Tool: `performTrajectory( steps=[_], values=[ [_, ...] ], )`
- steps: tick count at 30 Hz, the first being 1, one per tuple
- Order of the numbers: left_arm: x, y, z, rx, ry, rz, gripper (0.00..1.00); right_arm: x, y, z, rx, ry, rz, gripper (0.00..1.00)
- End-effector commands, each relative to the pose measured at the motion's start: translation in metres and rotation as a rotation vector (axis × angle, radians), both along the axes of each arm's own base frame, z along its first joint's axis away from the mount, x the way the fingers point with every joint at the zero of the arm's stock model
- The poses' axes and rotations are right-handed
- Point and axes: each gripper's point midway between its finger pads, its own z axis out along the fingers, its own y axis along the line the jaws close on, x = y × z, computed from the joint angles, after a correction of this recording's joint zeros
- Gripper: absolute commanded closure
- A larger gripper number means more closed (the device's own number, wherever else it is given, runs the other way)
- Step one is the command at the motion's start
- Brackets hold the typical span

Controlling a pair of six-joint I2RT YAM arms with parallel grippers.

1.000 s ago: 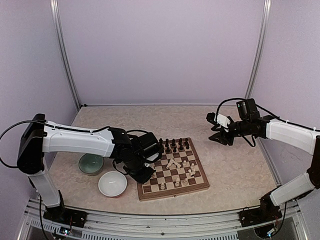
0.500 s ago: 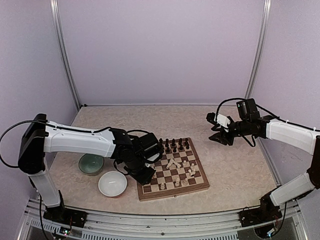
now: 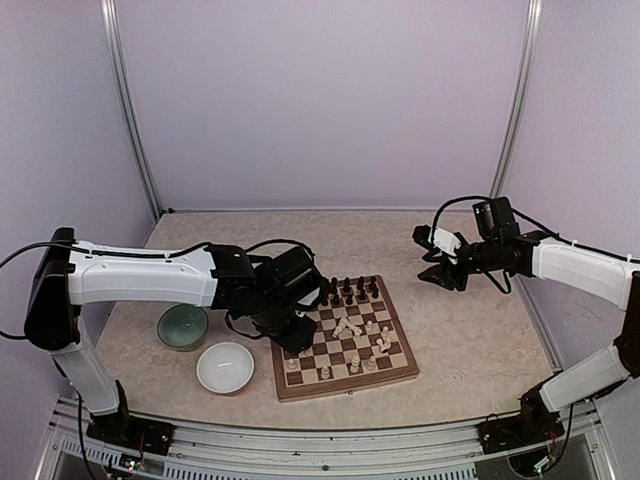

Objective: Set up the chess pieces on the board
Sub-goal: Pick up the pawn from the chessboard.

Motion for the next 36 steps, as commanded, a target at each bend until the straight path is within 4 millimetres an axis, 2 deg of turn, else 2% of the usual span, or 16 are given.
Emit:
performTrajectory(
  steps=[1, 12, 21, 29, 34, 36],
  values=[
    [0.008, -0.014, -0.009, 0.006, -0.02, -0.002, 0.56, -0.004, 0.002, -0.01, -0.017, 0.023, 0.011, 0.53],
    [0.014, -0.026, -0.026, 0.023, -0.009, -0.033, 0.59, -0.004, 0.002, -0.012, -0.02, 0.028, 0.013, 0.53],
    [0.014, -0.023, -0.043, 0.072, 0.018, -0.04, 0.65, -0.004, 0.002, -0.014, -0.024, 0.033, 0.014, 0.53],
    [0.013, -0.025, -0.044, 0.071, 0.025, -0.046, 0.74, -0.005, 0.003, -0.015, -0.024, 0.038, 0.018, 0.53],
    [0.013, -0.028, -0.032, 0.048, 0.014, -0.049, 0.85, -0.005, 0.003, -0.016, -0.024, 0.04, 0.019, 0.53],
    [0.011, -0.027, -0.027, 0.043, 0.013, -0.052, 0.86, -0.005, 0.003, -0.016, -0.023, 0.043, 0.018, 0.53]
  ],
)
